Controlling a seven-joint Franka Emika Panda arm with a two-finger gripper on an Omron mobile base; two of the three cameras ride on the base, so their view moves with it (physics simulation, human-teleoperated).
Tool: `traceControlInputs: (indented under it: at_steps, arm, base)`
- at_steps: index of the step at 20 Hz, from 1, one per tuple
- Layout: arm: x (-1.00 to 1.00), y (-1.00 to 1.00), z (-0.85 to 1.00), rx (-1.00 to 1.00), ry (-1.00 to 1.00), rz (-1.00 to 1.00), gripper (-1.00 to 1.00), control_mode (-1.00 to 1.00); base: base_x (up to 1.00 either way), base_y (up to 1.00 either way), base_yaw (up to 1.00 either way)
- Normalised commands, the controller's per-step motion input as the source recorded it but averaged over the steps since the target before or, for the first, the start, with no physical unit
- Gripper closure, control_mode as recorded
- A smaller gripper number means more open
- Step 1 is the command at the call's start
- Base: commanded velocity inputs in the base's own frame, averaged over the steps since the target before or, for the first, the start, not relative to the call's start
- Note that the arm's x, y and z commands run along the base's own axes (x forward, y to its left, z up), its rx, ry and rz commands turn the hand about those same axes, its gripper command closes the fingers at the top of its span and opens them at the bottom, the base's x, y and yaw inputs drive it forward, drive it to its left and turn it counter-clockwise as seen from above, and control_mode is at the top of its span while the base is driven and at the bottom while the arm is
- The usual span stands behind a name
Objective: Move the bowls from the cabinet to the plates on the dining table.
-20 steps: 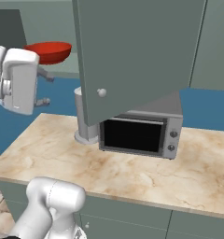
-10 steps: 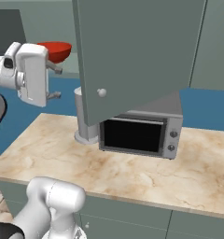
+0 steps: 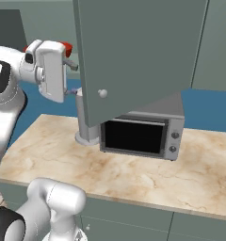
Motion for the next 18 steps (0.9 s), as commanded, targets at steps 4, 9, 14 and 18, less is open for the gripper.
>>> traceControlInputs:
  at_steps: [4,9,14,18]
  arm:
    - [0.04,-0.54,0.00,0.00,0.04,-0.17,-1.00,-1.00]
    - [0.00,-0.50,0.01,0.00,0.03,-0.15,-1.00,-1.00]
    - [-0.07,-0.61,0.03,0.00,0.00,-0.15,-1.00,-1.00]
    - [-0.07,-0.68,0.00,0.00,0.00,-0.14,-1.00,-1.00]
  base:
    - [0.00,0.00,0.00]
    - [0.00,0.00,0.00]
    - [0.00,0.00,0.00]
    - [0.00,0.00,0.00]
